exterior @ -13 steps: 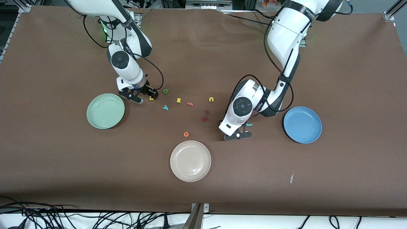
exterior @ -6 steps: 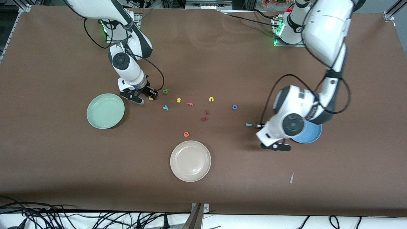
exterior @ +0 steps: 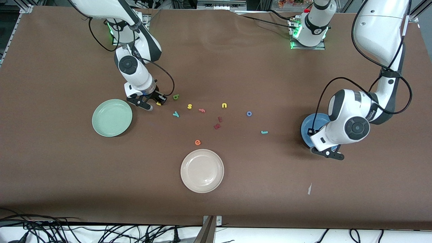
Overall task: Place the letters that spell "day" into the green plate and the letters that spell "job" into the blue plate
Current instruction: 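Put the yellow a on the green plate, pink b on the blue plate, then grasp the blue o and green 9 with the left and right grippers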
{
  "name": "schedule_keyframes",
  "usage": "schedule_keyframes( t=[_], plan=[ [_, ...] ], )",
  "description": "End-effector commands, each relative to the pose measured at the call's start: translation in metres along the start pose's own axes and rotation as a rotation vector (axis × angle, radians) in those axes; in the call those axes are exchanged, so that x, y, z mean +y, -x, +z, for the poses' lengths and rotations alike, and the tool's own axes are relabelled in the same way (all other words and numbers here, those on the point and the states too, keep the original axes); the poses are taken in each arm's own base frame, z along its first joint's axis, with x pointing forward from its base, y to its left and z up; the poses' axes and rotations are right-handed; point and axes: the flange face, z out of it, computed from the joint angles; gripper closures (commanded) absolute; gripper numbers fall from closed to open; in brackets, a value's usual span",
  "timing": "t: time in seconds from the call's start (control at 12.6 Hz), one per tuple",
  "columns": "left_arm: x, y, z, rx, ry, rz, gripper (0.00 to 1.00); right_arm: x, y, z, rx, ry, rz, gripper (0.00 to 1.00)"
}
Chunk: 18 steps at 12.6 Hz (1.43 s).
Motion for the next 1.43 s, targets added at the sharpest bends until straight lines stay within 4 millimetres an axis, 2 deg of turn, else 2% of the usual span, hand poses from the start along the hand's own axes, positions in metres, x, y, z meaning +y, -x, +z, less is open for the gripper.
schedule_keyframes(
  t=[0.0,0.08,0.16,0.24,0.32,0.4,0.48,0.64,0.72,0.8,0.88,0.96,1.12,1.19,1.35],
  plan=[
    [-0.011,0.046,0.016,0.064,-0.036,0.047,1.0,0.009,-0.017,-0.05,-0.012,0.05,-0.091,0.91],
    [-0.019,0.051,0.024,0.081,-0.038,0.038,0.89,0.024,-0.032,-0.06,-0.029,0.074,-0.145,0.9],
    [-0.02,0.051,0.03,0.079,-0.033,0.029,0.18,0.044,-0.047,-0.062,-0.051,0.09,-0.241,0.9],
    [-0.021,0.047,0.022,0.09,-0.034,0.014,0.0,0.066,-0.065,-0.06,-0.057,0.093,-0.291,0.9],
    [-0.021,0.041,0.008,0.092,-0.031,0.009,0.0,0.089,-0.082,-0.057,-0.059,0.096,-0.328,0.9],
    [-0.017,0.036,-0.005,0.067,-0.022,0.004,0.0,0.104,-0.093,-0.049,-0.055,0.096,-0.36,0.9],
    [-0.005,0.031,-0.014,0.045,0.008,-0.019,0.0,0.115,-0.101,-0.038,-0.052,0.098,-0.381,0.89],
    [0.042,0.025,-0.02,0.05,0.078,-0.082,0.0,0.13,-0.114,-0.018,-0.025,0.097,-0.417,0.89],
    [0.067,0.023,-0.023,0.051,0.093,-0.117,0.0,0.139,-0.12,-0.017,-0.022,0.096,-0.409,0.73],
    [0.093,0.022,-0.026,0.051,0.108,-0.142,0.0,0.139,-0.12,-0.017,-0.023,0.096,-0.403,0.28],
    [0.116,0.021,-0.028,0.052,0.121,-0.175,0.0,0.136,-0.12,-0.022,-0.02,0.093,-0.407,0.0],
    [0.138,0.021,-0.03,0.057,0.126,-0.201,0.0,0.136,-0.119,-0.025,-0.032,0.095,-0.408,0.0],
    [0.186,0.024,-0.028,0.06,0.125,-0.218,0.0,0.124,-0.121,-0.043,-0.081,0.096,-0.394,0.0],
    [0.207,0.026,-0.024,0.057,0.121,-0.241,0.0,0.099,-0.12,-0.062,-0.136,0.077,-0.343,0.0],
    [0.251,0.034,-0.015,0.08,0.134,-0.316,0.0,0.064,-0.106,-0.08,-0.217,0.091,-0.27,0.0]
  ],
)
